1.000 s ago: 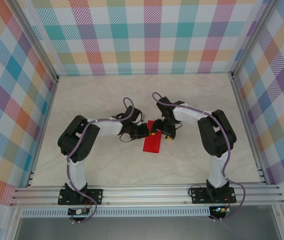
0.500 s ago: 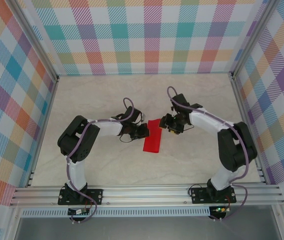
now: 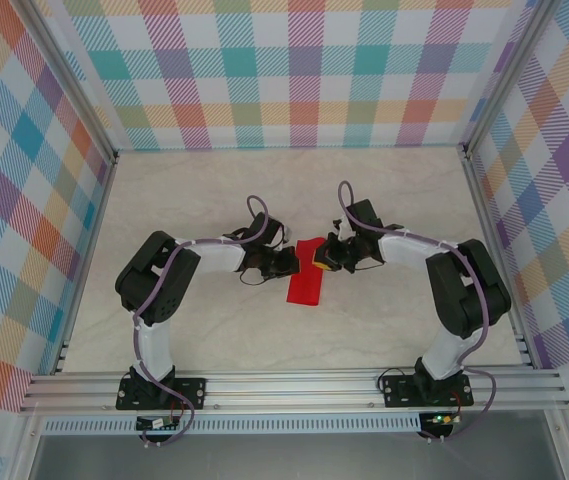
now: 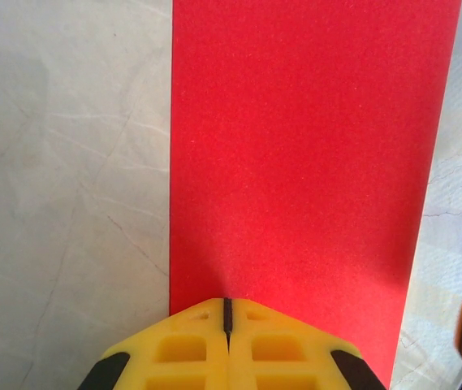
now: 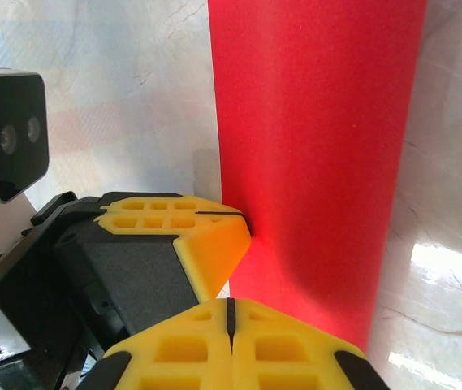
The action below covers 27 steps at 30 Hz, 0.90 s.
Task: Fold a paper plane with a square sheet of paper (pick it up from the middle)
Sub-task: Fold the square sheet of paper in half at the center of the table.
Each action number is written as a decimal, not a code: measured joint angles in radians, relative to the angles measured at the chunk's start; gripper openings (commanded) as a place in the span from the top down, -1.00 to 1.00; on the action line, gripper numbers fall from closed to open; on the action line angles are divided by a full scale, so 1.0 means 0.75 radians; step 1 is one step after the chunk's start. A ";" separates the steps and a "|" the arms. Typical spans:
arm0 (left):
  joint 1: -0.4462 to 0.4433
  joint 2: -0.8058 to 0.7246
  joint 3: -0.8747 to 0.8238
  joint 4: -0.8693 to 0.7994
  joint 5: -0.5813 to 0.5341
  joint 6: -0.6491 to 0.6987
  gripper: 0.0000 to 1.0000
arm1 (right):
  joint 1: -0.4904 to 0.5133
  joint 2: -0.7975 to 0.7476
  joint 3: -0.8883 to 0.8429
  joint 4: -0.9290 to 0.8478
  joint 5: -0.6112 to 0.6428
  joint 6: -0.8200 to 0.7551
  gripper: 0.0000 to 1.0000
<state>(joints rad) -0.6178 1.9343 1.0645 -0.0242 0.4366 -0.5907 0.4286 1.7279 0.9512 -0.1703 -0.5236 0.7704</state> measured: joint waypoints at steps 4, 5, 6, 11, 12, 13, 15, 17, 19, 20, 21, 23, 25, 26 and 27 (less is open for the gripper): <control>0.000 0.000 0.000 -0.001 0.000 0.004 1.00 | -0.007 0.028 -0.027 0.039 -0.023 0.001 0.89; 0.000 0.000 0.000 -0.001 0.000 0.005 1.00 | -0.010 0.034 -0.036 0.046 -0.027 0.001 0.90; 0.000 0.000 0.000 -0.001 0.000 0.005 1.00 | -0.014 0.038 -0.046 0.055 -0.031 0.001 0.89; 0.000 0.000 0.000 -0.002 0.000 0.006 1.00 | -0.032 0.070 -0.089 0.104 -0.050 -0.001 0.89; 0.000 0.000 0.000 -0.002 0.000 0.008 1.00 | -0.035 0.081 -0.097 0.116 -0.053 -0.002 0.89; 0.000 0.000 0.000 -0.003 0.000 0.010 1.00 | -0.039 0.093 -0.106 0.128 -0.053 -0.003 0.89; 0.000 0.000 0.000 -0.003 -0.001 0.012 1.00 | -0.040 0.112 -0.123 0.153 -0.057 -0.006 0.89; 0.000 0.000 0.000 -0.003 -0.001 0.015 1.00 | -0.043 0.124 -0.139 0.176 -0.066 -0.010 0.89; -0.001 0.001 0.000 -0.003 -0.002 0.016 1.00 | -0.047 0.124 -0.141 0.183 -0.071 -0.016 0.89; -0.001 0.001 0.000 -0.003 -0.002 0.016 1.00 | -0.047 0.124 -0.142 0.183 -0.071 -0.021 0.89; -0.001 0.001 0.000 -0.003 -0.003 0.016 1.00 | -0.047 0.124 -0.142 0.183 -0.071 -0.025 0.89; -0.001 0.001 0.000 -0.003 -0.003 0.016 1.00 | -0.048 0.124 -0.142 0.182 -0.072 -0.031 0.89; -0.001 0.001 0.000 -0.003 -0.003 0.016 1.00 | -0.048 0.124 -0.142 0.183 -0.074 -0.034 0.88; -0.001 0.001 0.000 -0.003 -0.004 0.016 1.00 | -0.048 0.121 -0.142 0.183 -0.075 -0.034 0.88; -0.001 0.001 0.000 -0.003 -0.003 0.016 1.00 | -0.048 0.113 -0.146 0.183 -0.075 -0.034 0.88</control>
<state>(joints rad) -0.6186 1.9347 1.0645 -0.0265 0.4343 -0.5785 0.3923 1.8130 0.8413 -0.0330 -0.5797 0.7448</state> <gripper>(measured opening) 0.046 0.061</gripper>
